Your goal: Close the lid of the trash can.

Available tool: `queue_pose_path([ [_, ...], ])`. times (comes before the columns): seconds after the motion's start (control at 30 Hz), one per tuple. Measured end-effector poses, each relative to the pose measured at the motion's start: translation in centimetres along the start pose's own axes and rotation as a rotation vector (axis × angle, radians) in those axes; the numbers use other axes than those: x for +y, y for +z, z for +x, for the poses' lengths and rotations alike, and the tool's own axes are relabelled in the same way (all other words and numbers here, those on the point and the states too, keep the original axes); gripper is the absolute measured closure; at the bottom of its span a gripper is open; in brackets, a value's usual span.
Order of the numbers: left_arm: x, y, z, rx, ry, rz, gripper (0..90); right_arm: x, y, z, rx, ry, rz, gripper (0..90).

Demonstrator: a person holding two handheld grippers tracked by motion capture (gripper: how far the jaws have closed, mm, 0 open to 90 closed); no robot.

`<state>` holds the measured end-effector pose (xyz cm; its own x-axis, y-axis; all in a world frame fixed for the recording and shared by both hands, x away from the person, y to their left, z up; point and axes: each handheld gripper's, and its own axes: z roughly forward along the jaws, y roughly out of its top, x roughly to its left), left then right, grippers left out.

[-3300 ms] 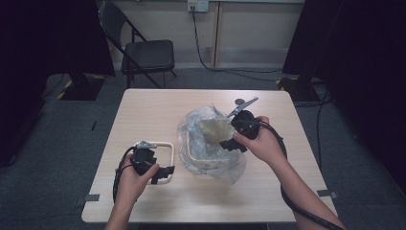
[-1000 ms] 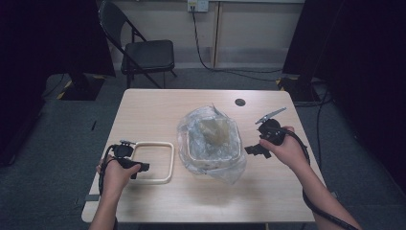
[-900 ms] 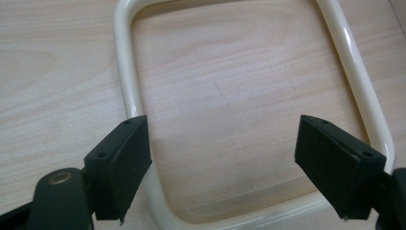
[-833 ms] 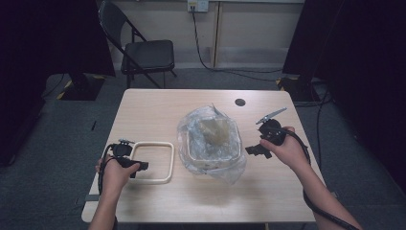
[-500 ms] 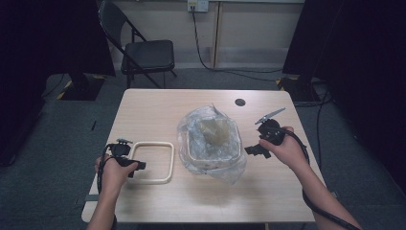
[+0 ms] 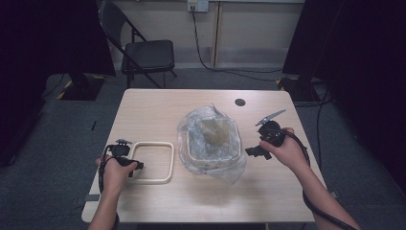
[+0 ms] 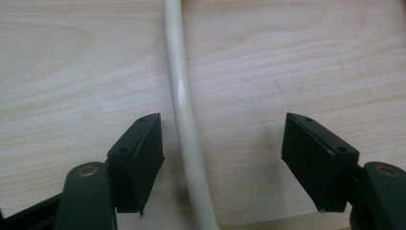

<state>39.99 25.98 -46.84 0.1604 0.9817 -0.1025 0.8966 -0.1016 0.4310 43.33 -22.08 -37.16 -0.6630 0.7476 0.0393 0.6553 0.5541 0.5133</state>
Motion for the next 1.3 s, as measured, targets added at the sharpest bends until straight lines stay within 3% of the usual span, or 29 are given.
queue_pose_path([
  [0.13, -0.1, 0.0, -0.2, 0.026, 0.029, 0.003, 34.5, -0.1, 0.1, 0.1, 0.0, 0.002, 0.0, 16.4],
  [0.2, -0.1, -0.1, -0.3, 0.051, 0.041, 0.008, 42.1, -0.1, 0.2, 0.2, 0.0, 0.001, 0.0, 16.4],
  [0.47, -0.1, -0.3, -0.6, 0.078, 0.014, 0.016, 53.9, -0.1, 0.8, 0.6, 0.01, -0.011, 0.009, 16.4],
  [0.6, -0.1, -0.4, -0.7, 0.089, -0.015, 0.03, 67.4, -0.2, 1.0, 0.6, 0.007, -0.011, 0.009, 16.4],
  [0.67, -0.3, -0.5, -0.6, 0.097, -0.034, 0.015, 73.5, -0.4, 1.2, 0.6, 0.006, -0.008, 0.013, 16.4],
  [0.83, -0.7, -0.6, -0.2, 0.079, -0.052, -0.02, 81.1, -0.8, 1.7, 0.4, 0.003, -0.003, 0.025, 16.4],
  [1.03, -0.8, -0.7, 0.4, 0.048, -0.067, -0.031, 81.6, -0.6, 1.6, 0.5, 0.003, -0.005, 0.022, 16.5],
  [1.3, -0.3, -3.0, 1.2, 0.014, -0.073, -0.048, 81.6, -0.3, 1.0, 0.4, -0.005, 0.0, 0.016, 16.5],
])
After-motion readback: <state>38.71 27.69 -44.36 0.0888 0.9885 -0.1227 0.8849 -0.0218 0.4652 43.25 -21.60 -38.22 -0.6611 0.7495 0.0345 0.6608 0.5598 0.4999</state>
